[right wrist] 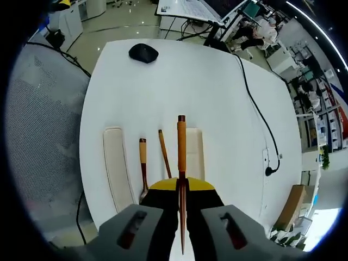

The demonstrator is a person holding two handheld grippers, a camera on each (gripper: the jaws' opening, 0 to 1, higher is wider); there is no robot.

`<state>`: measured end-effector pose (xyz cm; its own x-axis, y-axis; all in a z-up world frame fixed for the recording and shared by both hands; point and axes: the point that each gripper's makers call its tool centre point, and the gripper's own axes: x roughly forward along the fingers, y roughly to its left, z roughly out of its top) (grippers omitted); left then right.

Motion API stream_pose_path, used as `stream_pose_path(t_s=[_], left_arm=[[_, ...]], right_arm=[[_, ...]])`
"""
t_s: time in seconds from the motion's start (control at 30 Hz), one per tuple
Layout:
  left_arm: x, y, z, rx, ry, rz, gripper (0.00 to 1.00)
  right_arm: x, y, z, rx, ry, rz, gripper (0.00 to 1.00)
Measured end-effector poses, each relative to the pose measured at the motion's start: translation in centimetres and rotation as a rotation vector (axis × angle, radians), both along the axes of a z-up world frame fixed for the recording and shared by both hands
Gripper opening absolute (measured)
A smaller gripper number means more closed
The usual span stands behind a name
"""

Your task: Arrange the utensils inside the cutlery case until each visible utensil rests in its matching compartment.

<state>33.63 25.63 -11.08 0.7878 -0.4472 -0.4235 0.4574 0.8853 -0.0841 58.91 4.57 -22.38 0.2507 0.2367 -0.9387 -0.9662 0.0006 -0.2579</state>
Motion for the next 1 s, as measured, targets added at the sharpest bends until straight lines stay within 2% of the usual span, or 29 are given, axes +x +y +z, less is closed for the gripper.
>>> stream_pose_path(t_s=[0.37,0.57,0.7,0.8,0.93,1.0], left_arm=[[0.1,0.6,-0.1,0.003,0.005,0.008,0.74],[0.2,1.2,-0.7,-0.003,0.024,0.020,0.74],[1.1,1.2,-0.2,-0.022,0.027,0.019,0.75],[1.5,0.9,0.4,0.008,0.015,-0.003,0.75],[1.7,0.9,0.4,0.010,0.016,-0.001,0.75],[1.6,0.8,0.2,0.014,0.023,-0.001,0.75]], right_arm=[[0.9,0.2,-0.4,-0.003,0.020,-0.024,0.00],[1.5,0.6,-0.6,-0.018,0.010,0.004,0.00],[2.3,1.4,-0.1,-0.005,0.011,-0.004,0.00],[2.7,2.2,-0.1,-0.019,-0.010,0.032,0.00],[2.8,2.8,-0.8,-0.035,-0.016,0.046,0.00],[2.8,2.9,-1.0,-0.036,-0.003,0.044,0.00]])
